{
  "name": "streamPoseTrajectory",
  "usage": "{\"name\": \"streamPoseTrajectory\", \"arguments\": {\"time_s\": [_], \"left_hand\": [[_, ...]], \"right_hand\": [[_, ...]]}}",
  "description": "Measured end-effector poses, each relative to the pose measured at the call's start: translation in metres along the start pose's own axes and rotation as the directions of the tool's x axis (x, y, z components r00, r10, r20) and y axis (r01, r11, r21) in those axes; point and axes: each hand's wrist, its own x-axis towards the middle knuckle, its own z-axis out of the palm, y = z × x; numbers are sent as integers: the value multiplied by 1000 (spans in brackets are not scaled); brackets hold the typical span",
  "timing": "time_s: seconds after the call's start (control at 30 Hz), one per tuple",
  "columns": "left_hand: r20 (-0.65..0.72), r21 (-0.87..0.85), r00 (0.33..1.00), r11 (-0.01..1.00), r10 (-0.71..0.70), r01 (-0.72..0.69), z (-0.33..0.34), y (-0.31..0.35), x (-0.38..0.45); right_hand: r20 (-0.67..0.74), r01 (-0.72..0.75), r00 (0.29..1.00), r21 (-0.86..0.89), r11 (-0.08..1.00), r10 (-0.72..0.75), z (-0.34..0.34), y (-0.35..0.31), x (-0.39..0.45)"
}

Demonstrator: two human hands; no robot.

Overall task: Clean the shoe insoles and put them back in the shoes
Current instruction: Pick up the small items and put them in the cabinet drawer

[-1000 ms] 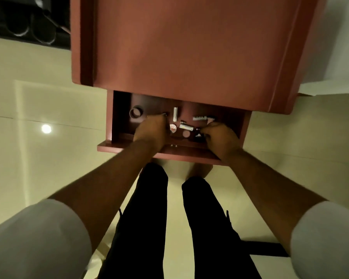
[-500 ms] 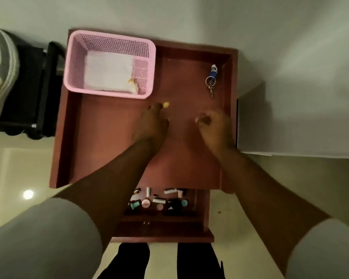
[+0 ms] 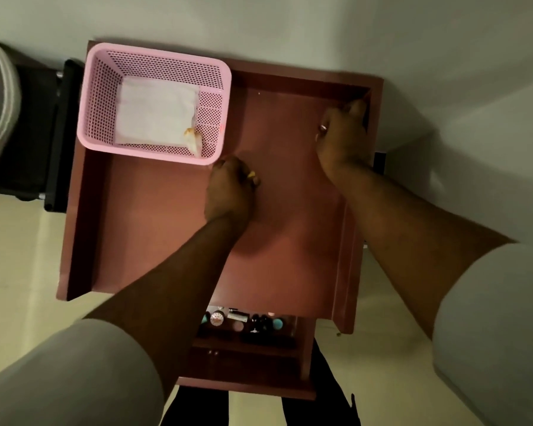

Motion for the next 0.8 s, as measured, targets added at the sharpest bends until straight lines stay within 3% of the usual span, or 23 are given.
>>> {"name": "streamPoseTrajectory", "arguments": {"time_s": [0.03, 0.2, 0.27, 0.37, 0.47, 0.57, 0.67, 0.73, 0.8], "left_hand": [[7, -31, 1000, 999, -3, 3, 0, -3, 0], [96, -331, 995, 941, -33, 64, -14, -29, -35], [85, -345, 996, 938, 3, 27, -27, -44, -65], [77, -221, 991, 971, 106, -86, -51, -78, -118], [202, -156, 975, 986, 94, -62, -68, -125, -165], [351, 101, 936, 995, -13, -24, -76, -174, -185], [501, 349, 855, 935, -133, -58, -74, -207, -178], [552, 406, 820, 908, -150, -108, -67, -219, -167], [546, 410, 828, 903, -128, -131, -54, -231, -151]], "right_hand": [[-33, 28, 999, 15, 999, -28, 0, 1, -3], [-43, 18, 999, 418, 908, 0, -6, -6, -44], [-4, 27, 1000, 546, 837, -29, -17, -16, -85], [88, 11, 991, 688, 726, -98, -37, -34, -168], [108, 75, 971, 713, 697, -215, -34, -51, -260], [195, 87, 941, 648, 757, -276, -3, -63, -326], [358, -26, 911, 545, 838, -205, 41, -65, -356], [472, -140, 875, 465, 874, -111, 68, -67, -356], [534, -183, 842, 407, 895, -70, 93, -71, -349]]}}
